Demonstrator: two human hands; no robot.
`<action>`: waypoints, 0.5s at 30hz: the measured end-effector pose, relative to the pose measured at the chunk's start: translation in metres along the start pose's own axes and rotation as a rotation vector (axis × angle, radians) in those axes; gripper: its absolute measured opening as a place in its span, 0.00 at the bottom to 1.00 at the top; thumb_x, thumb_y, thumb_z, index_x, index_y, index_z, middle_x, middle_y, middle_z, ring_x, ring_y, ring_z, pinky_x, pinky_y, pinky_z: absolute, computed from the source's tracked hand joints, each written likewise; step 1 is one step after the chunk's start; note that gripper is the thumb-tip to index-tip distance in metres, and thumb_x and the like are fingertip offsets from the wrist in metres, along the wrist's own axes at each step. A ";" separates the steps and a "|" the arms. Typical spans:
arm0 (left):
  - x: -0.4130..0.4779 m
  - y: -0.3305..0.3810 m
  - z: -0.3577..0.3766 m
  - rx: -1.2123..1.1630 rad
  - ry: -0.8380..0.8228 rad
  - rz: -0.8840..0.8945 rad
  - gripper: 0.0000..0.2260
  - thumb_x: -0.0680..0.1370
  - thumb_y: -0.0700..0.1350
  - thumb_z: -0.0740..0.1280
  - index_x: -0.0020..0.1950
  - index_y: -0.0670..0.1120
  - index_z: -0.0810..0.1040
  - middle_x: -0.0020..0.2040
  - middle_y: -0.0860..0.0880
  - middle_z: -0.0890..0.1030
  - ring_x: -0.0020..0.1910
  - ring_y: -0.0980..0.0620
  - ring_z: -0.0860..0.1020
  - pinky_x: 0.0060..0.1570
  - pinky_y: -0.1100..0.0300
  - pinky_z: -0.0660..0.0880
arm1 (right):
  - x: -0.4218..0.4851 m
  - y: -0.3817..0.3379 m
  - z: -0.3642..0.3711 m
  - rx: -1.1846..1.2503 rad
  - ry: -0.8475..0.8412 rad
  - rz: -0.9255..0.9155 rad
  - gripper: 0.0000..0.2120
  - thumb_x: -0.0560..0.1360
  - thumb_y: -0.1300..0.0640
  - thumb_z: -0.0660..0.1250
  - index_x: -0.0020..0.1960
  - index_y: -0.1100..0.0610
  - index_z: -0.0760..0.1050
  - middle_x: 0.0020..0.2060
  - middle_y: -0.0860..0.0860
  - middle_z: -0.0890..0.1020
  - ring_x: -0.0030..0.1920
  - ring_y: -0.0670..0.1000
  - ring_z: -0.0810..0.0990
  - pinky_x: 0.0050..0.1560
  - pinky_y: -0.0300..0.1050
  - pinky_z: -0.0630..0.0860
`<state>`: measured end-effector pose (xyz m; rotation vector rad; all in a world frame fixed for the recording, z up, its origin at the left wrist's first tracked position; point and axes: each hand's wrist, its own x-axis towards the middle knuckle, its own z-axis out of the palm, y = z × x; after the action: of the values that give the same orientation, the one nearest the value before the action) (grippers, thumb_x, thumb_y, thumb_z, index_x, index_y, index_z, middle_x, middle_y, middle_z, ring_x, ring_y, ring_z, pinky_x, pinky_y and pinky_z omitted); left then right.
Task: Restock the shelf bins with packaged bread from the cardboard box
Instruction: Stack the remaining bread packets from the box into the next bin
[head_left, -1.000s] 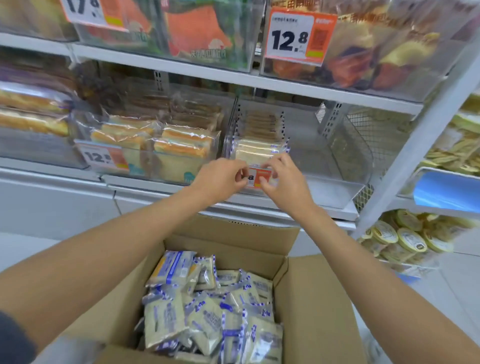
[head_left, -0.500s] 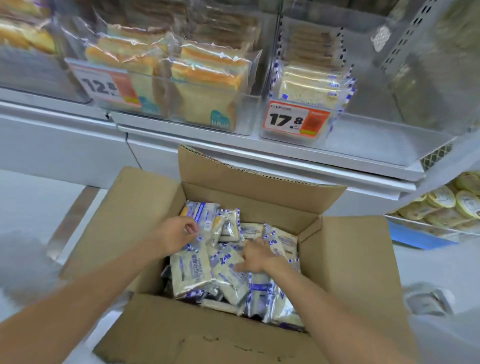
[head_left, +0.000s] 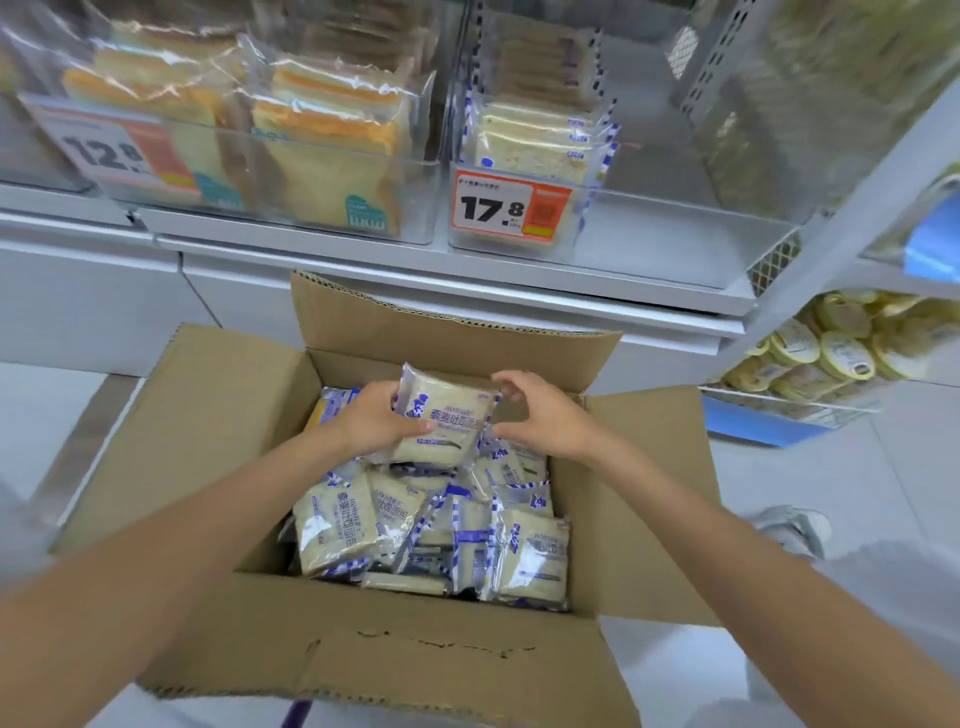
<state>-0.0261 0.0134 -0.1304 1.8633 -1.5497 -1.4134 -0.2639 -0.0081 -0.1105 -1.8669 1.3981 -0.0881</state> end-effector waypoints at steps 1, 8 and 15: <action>-0.004 -0.003 0.002 0.006 0.026 -0.038 0.21 0.73 0.50 0.74 0.37 0.47 0.62 0.36 0.51 0.63 0.34 0.54 0.64 0.31 0.60 0.58 | -0.008 0.017 0.000 -0.057 -0.051 0.047 0.31 0.72 0.55 0.74 0.72 0.53 0.66 0.62 0.49 0.74 0.62 0.48 0.73 0.65 0.45 0.71; -0.014 -0.033 0.023 -0.159 -0.035 -0.180 0.41 0.76 0.53 0.71 0.79 0.42 0.52 0.79 0.47 0.56 0.76 0.45 0.60 0.70 0.49 0.62 | -0.027 0.083 0.075 -0.536 -0.396 0.180 0.17 0.70 0.54 0.74 0.54 0.51 0.71 0.52 0.48 0.76 0.53 0.53 0.74 0.48 0.44 0.68; -0.013 -0.030 0.018 -0.296 -0.082 -0.210 0.44 0.75 0.54 0.71 0.80 0.47 0.46 0.80 0.48 0.51 0.78 0.45 0.56 0.72 0.47 0.59 | 0.003 0.055 0.039 0.172 -0.125 0.061 0.13 0.69 0.61 0.75 0.43 0.50 0.72 0.39 0.47 0.73 0.39 0.48 0.73 0.41 0.47 0.71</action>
<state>-0.0240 0.0411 -0.1552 1.8459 -1.1275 -1.7245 -0.2865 0.0054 -0.1723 -1.6585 1.3179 -0.0578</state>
